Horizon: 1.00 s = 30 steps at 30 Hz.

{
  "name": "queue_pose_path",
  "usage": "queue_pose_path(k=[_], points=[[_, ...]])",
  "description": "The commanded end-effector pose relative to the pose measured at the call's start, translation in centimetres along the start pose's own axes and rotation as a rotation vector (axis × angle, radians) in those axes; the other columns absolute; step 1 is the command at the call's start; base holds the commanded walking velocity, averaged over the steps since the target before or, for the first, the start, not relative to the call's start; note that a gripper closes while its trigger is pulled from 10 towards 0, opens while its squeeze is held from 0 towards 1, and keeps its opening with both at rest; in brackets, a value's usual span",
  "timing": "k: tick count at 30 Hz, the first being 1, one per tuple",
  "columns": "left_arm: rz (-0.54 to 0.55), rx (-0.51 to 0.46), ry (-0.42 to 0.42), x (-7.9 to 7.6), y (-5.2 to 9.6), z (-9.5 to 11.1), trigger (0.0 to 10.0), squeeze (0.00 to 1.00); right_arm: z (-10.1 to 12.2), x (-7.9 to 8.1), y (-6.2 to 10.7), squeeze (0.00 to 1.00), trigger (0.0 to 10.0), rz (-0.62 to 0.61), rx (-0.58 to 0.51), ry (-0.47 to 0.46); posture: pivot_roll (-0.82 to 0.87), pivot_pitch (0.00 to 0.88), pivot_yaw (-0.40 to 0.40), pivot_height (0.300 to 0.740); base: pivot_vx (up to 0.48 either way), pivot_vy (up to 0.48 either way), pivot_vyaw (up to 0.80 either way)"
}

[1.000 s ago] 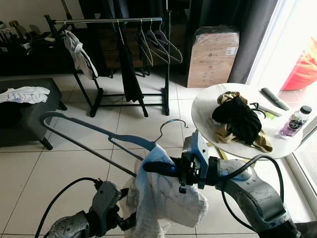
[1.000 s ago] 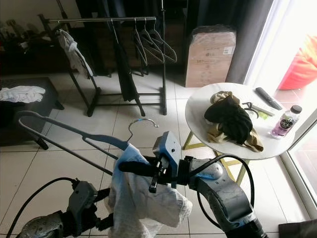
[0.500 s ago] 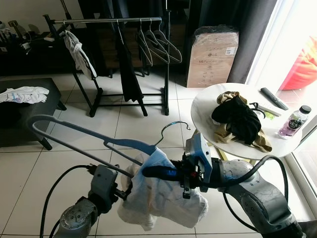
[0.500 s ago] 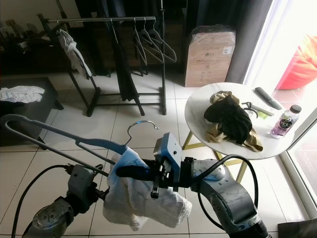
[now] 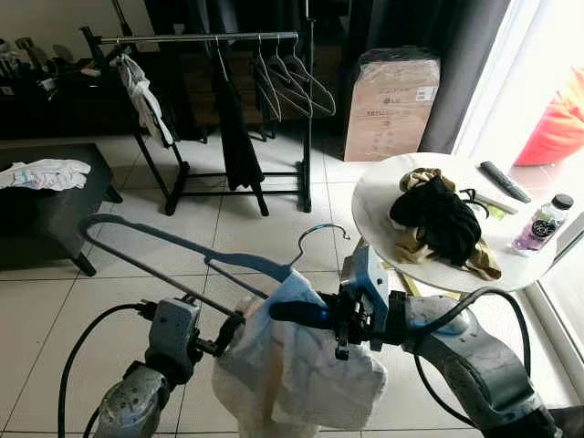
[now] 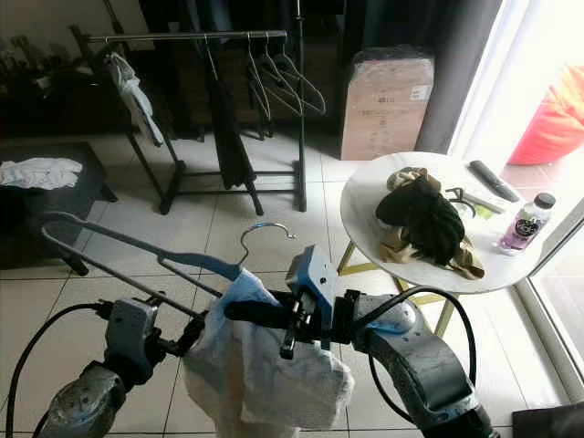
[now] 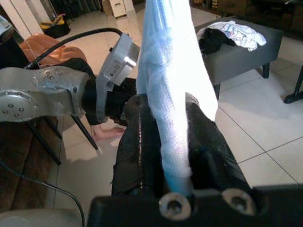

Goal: Hang hanger

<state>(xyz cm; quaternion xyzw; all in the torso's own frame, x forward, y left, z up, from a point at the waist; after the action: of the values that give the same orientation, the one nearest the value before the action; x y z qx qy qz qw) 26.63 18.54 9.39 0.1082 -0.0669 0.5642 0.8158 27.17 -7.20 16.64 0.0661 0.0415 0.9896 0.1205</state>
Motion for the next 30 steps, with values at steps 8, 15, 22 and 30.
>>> queue_pose_path(k=[8,15,22,30], points=[[-0.071,-0.023,0.004,-1.2,-0.1,0.4,10.0,0.00,0.7,1.5,0.3,0.00,0.0,0.098,-0.042,0.014,-0.09,0.173,0.003,0.740,0.000,0.000,0.00],[-0.287,0.032,0.002,-2.7,0.9,0.5,10.0,0.00,0.9,-0.8,0.1,0.00,0.0,-0.054,-0.046,0.054,-0.09,0.173,0.007,0.740,0.000,0.000,0.00],[-0.263,0.044,-0.056,-1.8,1.7,0.7,10.0,0.00,2.1,-3.7,-0.8,0.00,0.0,-0.225,-0.098,0.071,-0.09,0.166,0.014,0.740,0.000,0.000,0.00],[-0.192,-0.010,0.028,-2.7,1.7,1.6,10.0,0.00,2.4,-4.5,-1.3,0.00,0.0,-0.263,-0.124,0.071,-0.08,0.166,0.014,0.740,0.000,0.000,0.00]])
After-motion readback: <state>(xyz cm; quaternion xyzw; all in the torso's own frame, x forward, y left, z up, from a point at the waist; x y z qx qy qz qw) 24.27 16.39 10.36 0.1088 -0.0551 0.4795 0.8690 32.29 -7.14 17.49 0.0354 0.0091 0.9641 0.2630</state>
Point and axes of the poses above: a point about 5 cm out from each wrist's last joint towards the gripper, its own y axis pointing back from the gripper into the wrist, its own z axis along the axis of the wrist's last joint, x = y × z, the point moved 1 cm from there along -y, pointing out of the wrist towards the gripper, and after that the axes turned 5 degrees about -y, right-handed, at the moved point
